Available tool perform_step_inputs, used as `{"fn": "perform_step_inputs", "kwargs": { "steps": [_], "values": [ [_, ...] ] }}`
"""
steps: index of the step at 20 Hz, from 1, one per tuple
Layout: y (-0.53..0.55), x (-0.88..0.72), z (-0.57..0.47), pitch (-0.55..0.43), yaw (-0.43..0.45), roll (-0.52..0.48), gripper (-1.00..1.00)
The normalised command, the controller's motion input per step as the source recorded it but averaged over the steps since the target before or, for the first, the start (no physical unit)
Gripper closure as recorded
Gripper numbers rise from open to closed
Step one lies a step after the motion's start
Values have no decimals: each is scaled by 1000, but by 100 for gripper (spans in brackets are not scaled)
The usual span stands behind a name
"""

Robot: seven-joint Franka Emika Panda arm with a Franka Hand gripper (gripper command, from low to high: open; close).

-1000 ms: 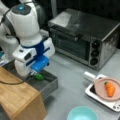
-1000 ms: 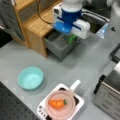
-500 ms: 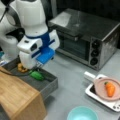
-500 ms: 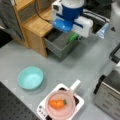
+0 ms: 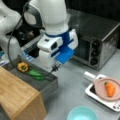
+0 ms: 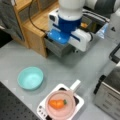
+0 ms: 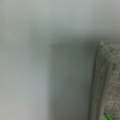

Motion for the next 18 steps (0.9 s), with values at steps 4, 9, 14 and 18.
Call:
{"fn": "perform_step_inputs", "kwargs": {
  "steps": [4,9,14,18],
  "values": [
    [186,419,139,253,-46,129,-100],
    [339,641,-17,211,-24,73,-100],
    [302,747,8,219,-54,-15,-100],
    [200,702,28,205,-60,-88,-100]
  ]
}}
